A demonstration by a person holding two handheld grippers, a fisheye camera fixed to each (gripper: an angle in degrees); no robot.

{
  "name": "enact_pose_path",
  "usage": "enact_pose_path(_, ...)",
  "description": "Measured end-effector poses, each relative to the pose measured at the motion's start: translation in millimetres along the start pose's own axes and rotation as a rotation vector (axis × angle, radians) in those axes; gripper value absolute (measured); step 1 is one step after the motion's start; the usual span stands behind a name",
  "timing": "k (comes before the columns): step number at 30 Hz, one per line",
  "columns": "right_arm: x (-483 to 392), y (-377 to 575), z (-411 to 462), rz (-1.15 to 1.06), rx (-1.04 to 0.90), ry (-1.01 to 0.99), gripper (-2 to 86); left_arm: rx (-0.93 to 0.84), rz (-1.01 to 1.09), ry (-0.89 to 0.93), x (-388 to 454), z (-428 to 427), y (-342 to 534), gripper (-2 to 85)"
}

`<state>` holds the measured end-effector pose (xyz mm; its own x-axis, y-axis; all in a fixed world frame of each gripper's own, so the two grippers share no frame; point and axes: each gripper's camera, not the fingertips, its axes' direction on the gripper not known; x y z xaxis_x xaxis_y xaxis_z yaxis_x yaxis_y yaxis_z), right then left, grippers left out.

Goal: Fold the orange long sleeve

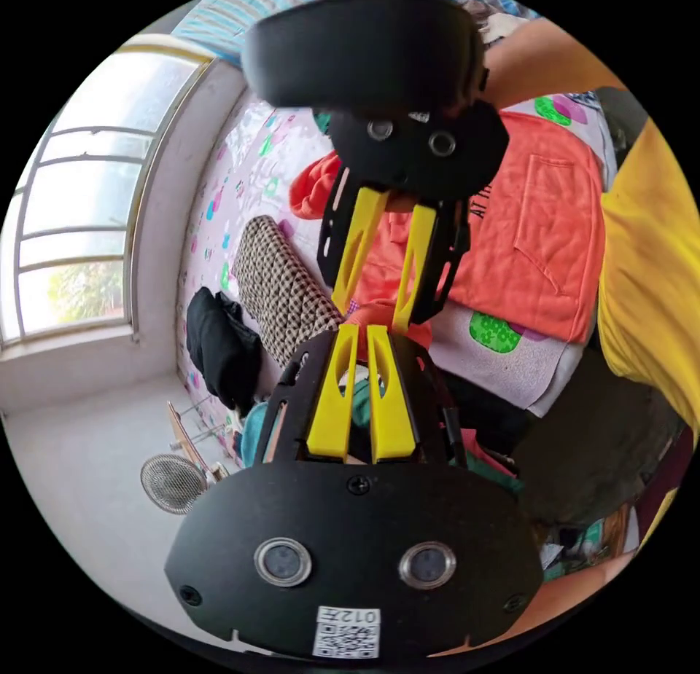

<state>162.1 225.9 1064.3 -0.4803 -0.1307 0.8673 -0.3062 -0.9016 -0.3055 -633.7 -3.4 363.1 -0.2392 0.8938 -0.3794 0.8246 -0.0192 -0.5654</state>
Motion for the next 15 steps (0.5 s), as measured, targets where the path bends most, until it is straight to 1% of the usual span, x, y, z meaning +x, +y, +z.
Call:
enact_pose_path(1, -3, -1, -3, -0.026, 0.006, 0.025, 9.4, -0.001, 0.032, -0.013, -2, -2, -1, 0.3)
enact_pose_path(3, -2, 2, -9, -0.010, 0.025, 0.078, 6.9, -0.019, 0.068, -0.058, -5, -4, -1, 0.2)
enact_pose_path(4, 3, 7, -13, 0.031, 0.032, 0.121, 5.4, -0.036, 0.064, -0.112, -10, -5, -1, 0.2)
enact_pose_path(6, 24, 19, -24, 0.162, 0.061, 0.101, 4.4, -0.042, -0.007, -0.176, -25, -9, 4, 0.2)
enact_pose_path(7, 46, 32, -32, 0.312, 0.078, 0.056, 4.1, -0.020, -0.116, -0.236, -40, -15, 11, 0.1)
enact_pose_path(8, 72, 52, -39, 0.497, 0.094, 0.008, 3.7, 0.019, -0.279, -0.332, -56, -24, 25, 0.0)
enact_pose_path(9, 85, 65, -43, 0.599, 0.109, -0.018, 3.6, 0.045, -0.369, -0.376, -64, -28, 33, 0.0)
enact_pose_path(10, 111, 97, -53, 0.811, 0.156, -0.080, 3.4, 0.106, -0.533, -0.429, -74, -36, 52, 0.0)
enact_pose_path(11, 132, 134, -65, 1.015, 0.234, -0.154, 3.2, 0.167, -0.670, -0.420, -80, -37, 70, 0.0)
enact_pose_path(12, 140, 154, -71, 1.116, 0.286, -0.193, 3.1, 0.195, -0.729, -0.391, -82, -35, 77, 0.1)
enact_pose_path(13, 151, 193, -83, 1.285, 0.405, -0.273, 2.9, 0.243, -0.823, -0.293, -82, -22, 88, 0.1)
enact_pose_path(14, 156, 232, -93, 1.438, 0.534, -0.350, 2.7, 0.258, -0.871, -0.168, -79, 3, 91, 0.2)
enact_pose_path(15, 157, 251, -98, 1.515, 0.592, -0.386, 2.7, 0.248, -0.870, -0.107, -75, 18, 89, 0.2)
